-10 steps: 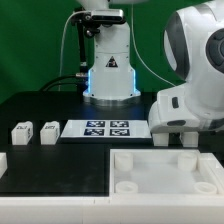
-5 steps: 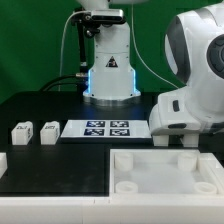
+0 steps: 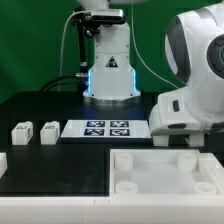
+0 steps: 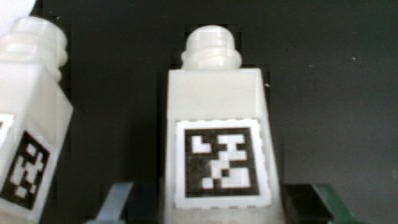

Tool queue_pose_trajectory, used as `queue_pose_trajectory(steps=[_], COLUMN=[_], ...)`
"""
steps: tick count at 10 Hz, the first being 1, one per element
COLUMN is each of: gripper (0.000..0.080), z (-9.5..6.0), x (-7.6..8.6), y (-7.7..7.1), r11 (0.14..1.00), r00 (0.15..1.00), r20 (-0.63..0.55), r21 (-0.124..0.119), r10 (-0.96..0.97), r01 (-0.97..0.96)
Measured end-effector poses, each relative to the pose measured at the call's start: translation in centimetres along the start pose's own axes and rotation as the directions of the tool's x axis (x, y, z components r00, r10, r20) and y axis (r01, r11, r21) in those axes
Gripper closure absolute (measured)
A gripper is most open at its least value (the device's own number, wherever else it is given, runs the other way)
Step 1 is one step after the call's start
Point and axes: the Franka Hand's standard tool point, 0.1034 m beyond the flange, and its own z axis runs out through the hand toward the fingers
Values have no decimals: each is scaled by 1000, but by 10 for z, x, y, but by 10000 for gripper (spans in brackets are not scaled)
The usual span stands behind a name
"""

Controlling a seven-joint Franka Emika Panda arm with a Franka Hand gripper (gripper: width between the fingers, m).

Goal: Assemble one leg

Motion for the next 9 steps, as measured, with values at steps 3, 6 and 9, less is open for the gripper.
queue_pose_trajectory(steps=[3, 6, 9], gripper=[509, 509, 508], z=[0, -56, -134], x=[0, -4, -5], y=[0, 9, 23], r11=[1000, 997, 992], r00=[1000, 996, 973], r20=[0, -36, -197], r21=[0, 9, 15], r10=[0, -79, -123], r01=[0, 80, 129])
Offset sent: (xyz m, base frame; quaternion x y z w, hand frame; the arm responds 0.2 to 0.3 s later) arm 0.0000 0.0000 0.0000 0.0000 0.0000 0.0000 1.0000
